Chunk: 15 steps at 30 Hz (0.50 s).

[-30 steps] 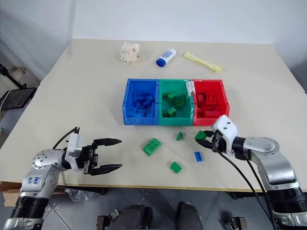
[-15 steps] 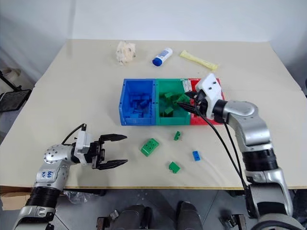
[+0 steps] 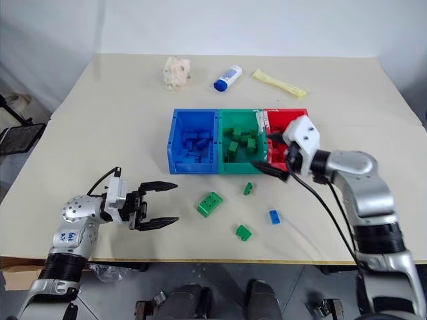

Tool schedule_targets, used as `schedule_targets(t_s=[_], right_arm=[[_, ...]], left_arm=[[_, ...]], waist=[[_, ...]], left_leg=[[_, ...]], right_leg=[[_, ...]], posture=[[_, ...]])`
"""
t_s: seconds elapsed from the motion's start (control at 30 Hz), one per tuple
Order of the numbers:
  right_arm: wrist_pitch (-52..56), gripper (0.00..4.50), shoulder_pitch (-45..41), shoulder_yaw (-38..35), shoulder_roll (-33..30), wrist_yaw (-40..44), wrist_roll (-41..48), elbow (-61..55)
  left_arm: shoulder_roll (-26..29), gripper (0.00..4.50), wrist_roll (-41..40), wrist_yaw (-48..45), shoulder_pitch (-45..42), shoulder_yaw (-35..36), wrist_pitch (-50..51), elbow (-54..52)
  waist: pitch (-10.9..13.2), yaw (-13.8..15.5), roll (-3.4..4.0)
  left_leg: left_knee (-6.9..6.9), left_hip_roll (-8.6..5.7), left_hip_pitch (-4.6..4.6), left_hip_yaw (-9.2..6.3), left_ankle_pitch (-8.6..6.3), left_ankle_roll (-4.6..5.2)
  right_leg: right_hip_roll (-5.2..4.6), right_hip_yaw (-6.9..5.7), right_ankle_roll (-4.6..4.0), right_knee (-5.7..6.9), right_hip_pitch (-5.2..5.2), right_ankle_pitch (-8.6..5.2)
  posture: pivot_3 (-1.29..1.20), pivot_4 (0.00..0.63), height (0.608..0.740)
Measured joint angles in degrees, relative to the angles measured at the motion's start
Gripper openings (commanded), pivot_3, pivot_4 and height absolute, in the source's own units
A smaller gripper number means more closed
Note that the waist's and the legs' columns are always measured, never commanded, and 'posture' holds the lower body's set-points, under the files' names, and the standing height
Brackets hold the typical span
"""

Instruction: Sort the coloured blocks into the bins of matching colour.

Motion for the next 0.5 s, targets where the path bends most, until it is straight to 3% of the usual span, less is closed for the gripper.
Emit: schedule_targets(t_s=[0.1,0.3,0.5], right_arm=[[1.18,4.47,11.41,-6.33,-5.89,3.94,2.06,-4.24],[1.9,4.47,28.08,-17.75,-11.25,8.08,3.06,-9.15],[2.95,4.47,31.73,-21.59,-12.39,9.03,3.73,-12.66]], left_arm=[[0.55,4.5,0.1,-1.3,-0.16,0.32,-0.68,2.65],[0.39,4.5,0.31,-3.2,-2.07,0.07,-2.21,5.92],[0.35,4.5,0.38,-4.19,-2.49,-0.03,-2.51,6.66]], waist=[[0.0,0.34,-0.01],[0.02,0.2,-0.05],[0.03,0.18,-0.06]], left_leg=[[0.01,0.02,0.02,0.09,0.0,0.0],[0.01,0.09,0.26,0.24,0.02,0.04],[0.01,0.17,0.29,0.21,0.0,0.01]], right_leg=[[0.01,0.01,0.01,-0.02,0.03,0.0],[0.01,0.05,0.03,-0.09,0.23,0.01],[-0.07,0.13,0.02,-0.18,0.27,0.01]], posture=[[0.0,0.15,0.74],[0.0,0.15,0.74],[0.0,0.15,0.74]])
